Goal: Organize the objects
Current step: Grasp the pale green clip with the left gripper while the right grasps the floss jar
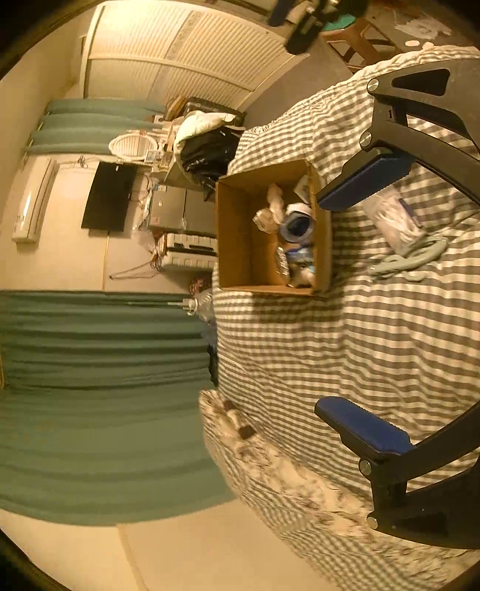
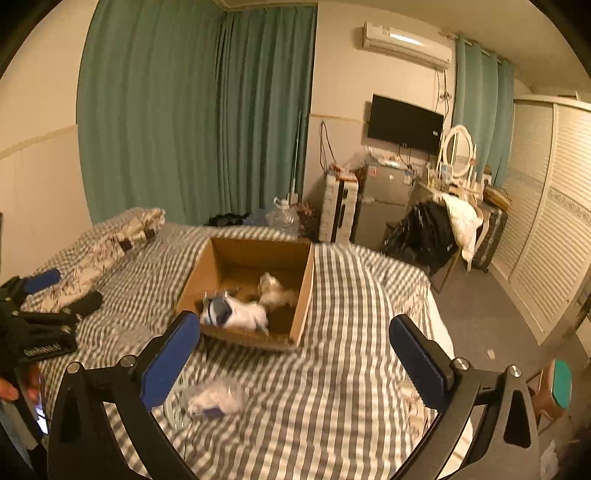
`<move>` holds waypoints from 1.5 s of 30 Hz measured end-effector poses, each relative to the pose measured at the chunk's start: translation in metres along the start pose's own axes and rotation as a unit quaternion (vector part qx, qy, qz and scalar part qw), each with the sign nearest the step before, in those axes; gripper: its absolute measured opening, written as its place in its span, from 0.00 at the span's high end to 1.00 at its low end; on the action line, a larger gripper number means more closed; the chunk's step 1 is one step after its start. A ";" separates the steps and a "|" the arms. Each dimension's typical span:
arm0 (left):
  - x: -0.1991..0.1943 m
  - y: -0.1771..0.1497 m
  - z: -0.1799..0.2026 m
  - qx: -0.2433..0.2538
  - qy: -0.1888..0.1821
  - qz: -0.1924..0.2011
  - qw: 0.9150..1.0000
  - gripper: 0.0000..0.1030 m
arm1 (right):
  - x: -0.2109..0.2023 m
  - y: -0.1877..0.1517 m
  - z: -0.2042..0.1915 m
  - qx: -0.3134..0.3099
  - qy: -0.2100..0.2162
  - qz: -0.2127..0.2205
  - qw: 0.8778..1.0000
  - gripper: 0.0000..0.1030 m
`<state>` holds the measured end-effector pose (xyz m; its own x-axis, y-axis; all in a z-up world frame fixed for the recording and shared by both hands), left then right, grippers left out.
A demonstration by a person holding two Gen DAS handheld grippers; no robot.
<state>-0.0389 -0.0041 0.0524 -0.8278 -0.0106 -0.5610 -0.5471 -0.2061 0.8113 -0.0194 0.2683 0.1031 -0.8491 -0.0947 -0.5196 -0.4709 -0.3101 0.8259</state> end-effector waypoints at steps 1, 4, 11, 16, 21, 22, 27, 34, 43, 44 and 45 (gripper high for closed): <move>0.002 -0.007 -0.002 -0.004 0.004 -0.003 1.000 0.00 | 0.001 -0.007 -0.001 0.002 0.000 -0.004 1.000 0.00; 0.018 -0.035 -0.005 -0.006 0.029 -0.026 0.999 0.00 | 0.014 -0.033 -0.009 0.008 -0.003 -0.024 1.000 0.00; 0.074 -0.094 -0.001 0.004 0.046 -0.101 0.994 0.00 | 0.067 -0.087 -0.021 0.033 0.021 -0.084 0.996 0.00; 0.104 -0.118 0.022 0.053 0.036 -0.146 0.987 0.05 | 0.095 -0.104 -0.023 0.054 0.039 -0.115 0.991 0.00; 0.140 -0.143 0.037 0.071 0.014 -0.226 0.972 0.08 | 0.108 -0.112 -0.023 0.063 0.053 -0.125 0.989 0.00; 0.144 -0.146 0.040 0.080 0.020 -0.232 0.969 0.08 | 0.110 -0.113 -0.023 0.065 0.056 -0.127 0.988 0.00; 0.158 -0.151 0.056 0.104 0.040 -0.242 0.964 0.08 | 0.114 -0.117 -0.024 0.072 0.065 -0.133 0.986 0.00; 0.132 -0.146 0.064 0.099 -0.017 -0.222 0.970 0.58 | 0.108 -0.118 -0.023 0.078 0.062 -0.129 0.987 0.00; 0.149 -0.155 0.056 0.050 -0.041 -0.279 0.958 0.79 | 0.105 -0.116 -0.027 0.067 0.055 -0.133 0.987 0.00; 0.144 -0.153 0.054 0.044 -0.044 -0.274 0.960 0.82 | 0.104 -0.116 -0.027 0.066 0.054 -0.134 0.987 0.00; 0.139 -0.151 0.052 0.040 -0.044 -0.267 0.962 0.84 | 0.104 -0.116 -0.027 0.064 0.053 -0.135 0.987 0.00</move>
Point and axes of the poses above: each gripper's, at about its wrist camera, not at the fingertips, and x roughly the way its jaws point, z to its right, y to its top, the point moved 1 cm from there along x, roughly the way its jaws point, and after that the axes turned 10 degrees about -x, right-handed, at the moved point
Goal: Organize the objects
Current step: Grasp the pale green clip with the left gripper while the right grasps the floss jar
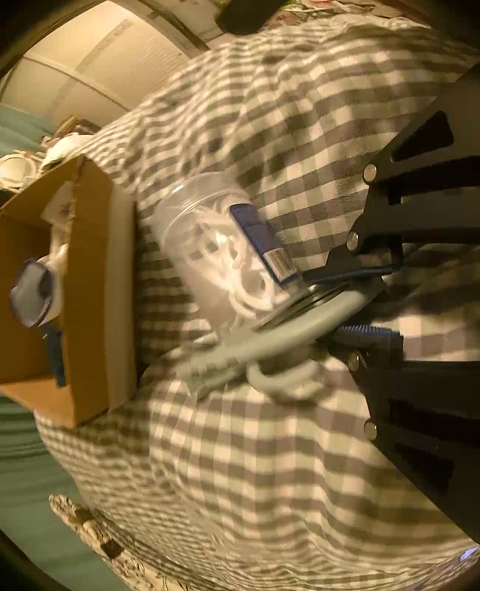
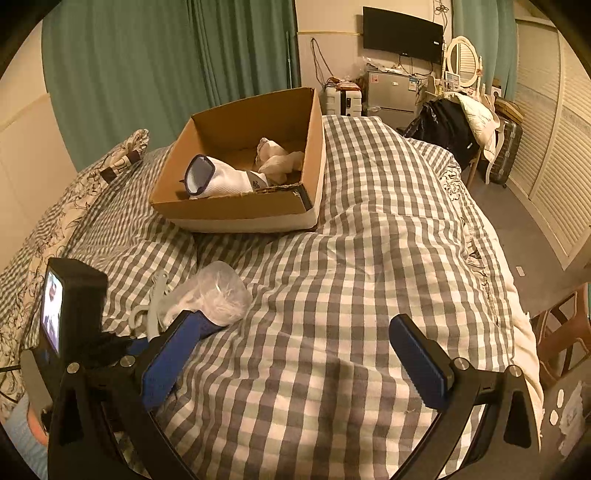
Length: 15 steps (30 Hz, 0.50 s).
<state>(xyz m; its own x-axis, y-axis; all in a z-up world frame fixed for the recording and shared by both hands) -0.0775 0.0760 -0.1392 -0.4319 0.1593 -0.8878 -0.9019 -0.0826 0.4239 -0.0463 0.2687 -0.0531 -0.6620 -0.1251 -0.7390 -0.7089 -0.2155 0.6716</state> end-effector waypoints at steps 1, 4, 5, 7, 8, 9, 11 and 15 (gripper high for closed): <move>-0.006 -0.001 -0.002 -0.002 -0.001 0.007 1.000 0.86 | -0.001 0.000 -0.001 -0.001 -0.002 -0.001 1.000 0.00; -0.030 -0.004 -0.013 -0.020 -0.010 0.037 0.999 0.91 | -0.004 -0.001 -0.003 -0.007 -0.007 -0.002 1.000 0.00; -0.036 -0.002 -0.020 -0.023 -0.012 0.043 0.999 0.92 | -0.006 0.000 -0.005 -0.010 -0.008 -0.001 1.000 0.00; -0.051 0.000 -0.031 -0.024 -0.011 0.061 0.998 0.92 | -0.008 0.001 -0.010 -0.017 -0.007 0.000 1.000 0.00; -0.056 0.000 -0.035 -0.024 -0.007 0.067 0.997 0.92 | -0.009 0.001 -0.013 -0.022 -0.005 0.001 1.000 0.00; -0.061 0.000 -0.038 -0.026 -0.005 0.075 0.997 0.92 | -0.010 0.002 -0.017 -0.029 -0.004 0.002 1.000 0.00; -0.069 0.007 -0.053 -0.032 -0.001 0.089 0.996 0.92 | -0.010 0.004 -0.031 -0.055 -0.002 0.000 0.999 0.00; -0.081 0.011 -0.069 -0.043 0.009 0.114 0.992 0.92 | -0.002 0.008 -0.057 -0.091 -0.003 -0.003 0.996 0.00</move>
Point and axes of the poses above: each gripper's, at about its wrist camera, not at the fingertips, and x roughly the way its jaws point, z to its right, y to its top, the point moved 1 cm from there along x, roughly the way its jaws point, and after that the axes turned 10 degrees about -x, right-handed, at the moved point
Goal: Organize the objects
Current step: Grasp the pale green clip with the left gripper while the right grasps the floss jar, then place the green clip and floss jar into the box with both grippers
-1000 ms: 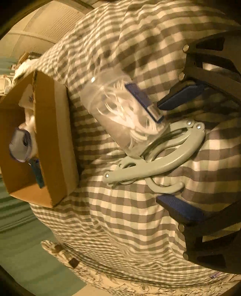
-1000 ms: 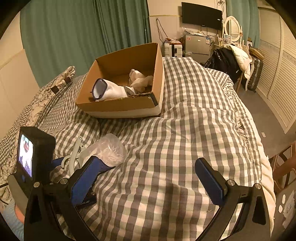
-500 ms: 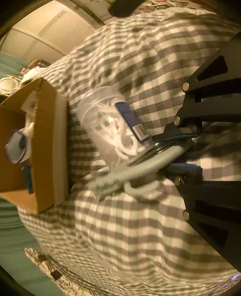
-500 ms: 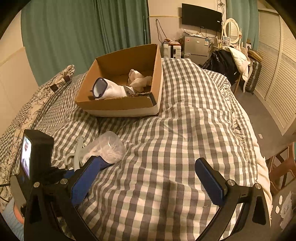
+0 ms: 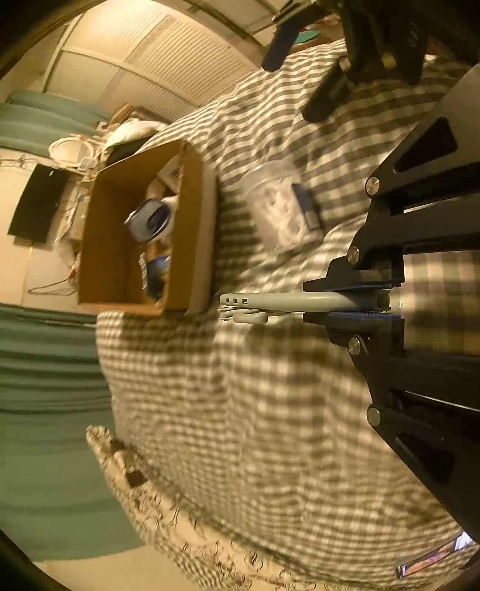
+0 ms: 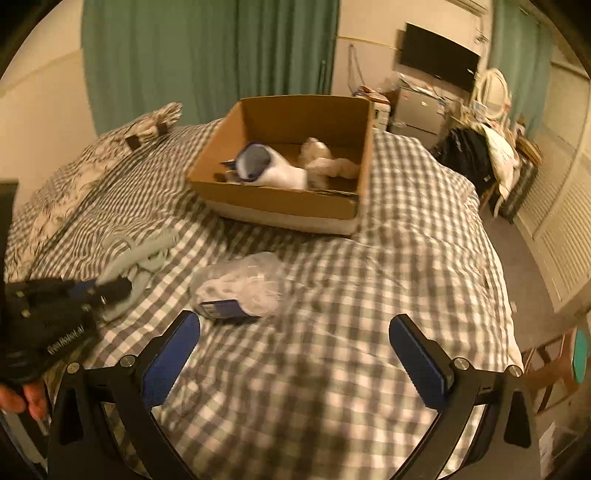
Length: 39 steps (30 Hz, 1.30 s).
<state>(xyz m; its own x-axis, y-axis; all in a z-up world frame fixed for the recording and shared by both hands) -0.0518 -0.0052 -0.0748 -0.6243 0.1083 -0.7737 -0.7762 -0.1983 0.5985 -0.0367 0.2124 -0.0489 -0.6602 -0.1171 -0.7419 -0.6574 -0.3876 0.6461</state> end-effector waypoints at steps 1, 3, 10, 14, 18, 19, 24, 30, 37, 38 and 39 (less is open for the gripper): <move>0.000 0.002 -0.004 -0.002 0.003 0.006 1.000 0.92 | 0.003 0.003 -0.006 -0.007 0.001 -0.002 1.000 0.00; -0.001 0.006 -0.010 -0.002 0.007 0.016 1.000 0.92 | 0.014 0.009 -0.019 -0.025 -0.002 -0.010 1.000 0.00; 0.011 0.015 -0.033 -0.011 0.020 0.026 0.999 0.92 | 0.060 0.023 -0.055 -0.067 -0.006 -0.054 0.996 0.00; 0.019 0.018 -0.043 -0.019 0.018 0.022 0.999 0.92 | 0.087 0.026 -0.067 -0.066 -0.001 -0.082 0.994 0.00; 0.025 0.020 -0.048 -0.022 0.017 0.021 0.999 0.92 | 0.103 0.028 -0.073 -0.065 -0.007 -0.096 0.993 0.00; 0.026 0.020 -0.048 -0.022 0.016 0.020 0.999 0.92 | 0.107 0.029 -0.075 -0.068 -0.018 -0.099 0.993 0.00; 0.029 0.020 -0.049 -0.023 0.012 0.017 1.000 0.92 | 0.122 0.029 -0.077 -0.065 -0.052 -0.115 0.990 0.00; 0.028 0.018 -0.048 -0.022 0.014 0.015 1.000 0.92 | 0.131 0.025 -0.071 -0.050 -0.058 -0.124 0.989 0.06; 0.014 0.010 -0.037 -0.016 0.011 0.012 1.000 0.92 | 0.115 0.018 -0.064 -0.038 -0.033 -0.110 0.993 0.10; 0.012 0.009 -0.034 -0.015 0.010 0.012 1.000 0.92 | 0.107 0.018 -0.062 -0.033 -0.029 -0.103 0.994 0.10; 0.008 0.008 -0.031 -0.014 0.006 0.012 1.000 0.92 | 0.099 0.018 -0.061 -0.032 -0.026 -0.096 0.995 0.10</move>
Point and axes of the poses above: each gripper's, at about its wrist camera, not at the fingertips, and x roughly the way its jaws point, z to its right, y to its top, the point moved 1 cm from there along x, roughly the way its jaws point, and after that the axes turned 10 degrees about -x, right-handed, at the moved point
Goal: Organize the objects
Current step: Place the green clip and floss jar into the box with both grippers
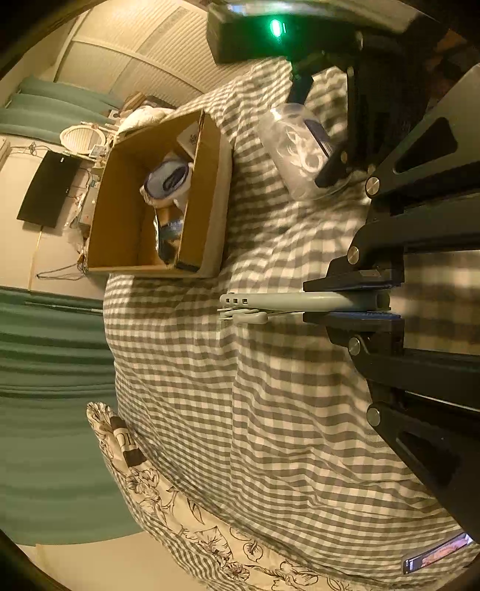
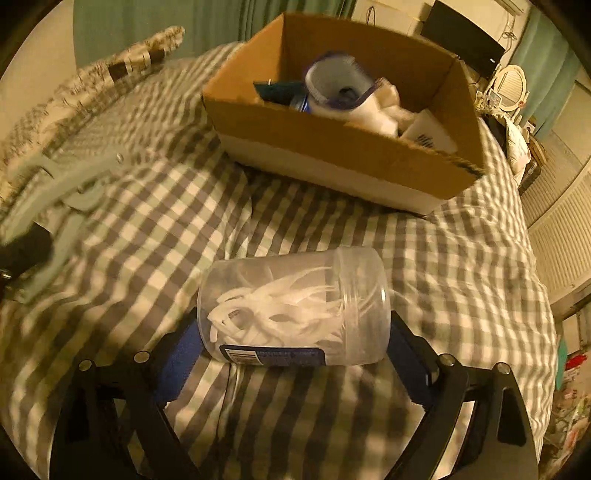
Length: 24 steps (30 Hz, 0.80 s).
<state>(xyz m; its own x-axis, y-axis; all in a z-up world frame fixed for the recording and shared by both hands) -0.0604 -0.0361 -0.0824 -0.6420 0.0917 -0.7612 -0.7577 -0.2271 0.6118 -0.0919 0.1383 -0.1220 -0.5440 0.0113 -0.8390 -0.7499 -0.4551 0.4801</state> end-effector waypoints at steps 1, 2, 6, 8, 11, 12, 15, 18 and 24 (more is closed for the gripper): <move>-0.003 0.000 0.003 0.000 -0.005 0.000 1.000 0.92 | -0.007 -0.001 0.001 0.001 0.001 0.007 1.000 0.11; -0.008 0.000 0.006 -0.003 -0.016 -0.001 1.000 0.92 | -0.017 -0.003 0.004 0.001 0.001 0.016 1.000 0.11; -0.028 0.008 0.021 0.000 -0.032 0.013 0.999 0.92 | -0.059 -0.011 0.017 0.005 0.005 0.049 0.999 0.11; -0.037 0.014 0.029 0.002 -0.043 0.021 0.999 0.92 | -0.080 -0.014 0.026 0.005 0.007 0.062 0.998 0.12; -0.051 0.026 0.043 0.012 -0.048 0.038 0.998 0.92 | -0.112 -0.017 0.041 0.005 0.004 0.090 0.996 0.12; -0.053 0.031 0.046 0.014 -0.050 0.042 0.998 0.92 | -0.120 -0.014 0.047 0.006 0.003 0.098 0.995 0.12; -0.058 0.045 0.057 0.019 -0.061 0.047 0.997 0.92 | -0.146 -0.011 0.062 0.015 0.002 0.128 0.992 0.12; -0.057 0.062 0.070 0.029 -0.063 0.054 0.996 0.92 | -0.163 -0.003 0.073 0.013 0.001 0.149 0.989 0.12; -0.045 0.106 0.089 0.033 -0.071 0.069 0.994 0.92 | -0.182 0.031 0.098 0.019 0.006 0.196 0.980 0.12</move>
<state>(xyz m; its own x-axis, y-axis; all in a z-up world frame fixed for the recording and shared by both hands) -0.1222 0.0220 0.0353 -0.7475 0.2019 -0.6328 -0.6635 -0.1828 0.7255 -0.0531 0.2099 0.0708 -0.7894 -0.1688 -0.5903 -0.4972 -0.3881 0.7760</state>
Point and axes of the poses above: each gripper's, at about its wrist camera, not at the fingertips, and x roughly the way its jaws point, z to its right, y to its top, the point moved 1 cm from there along x, roughly the way its jaws point, and after that the axes turned 10 degrees about -x, right-handed, at the moved point
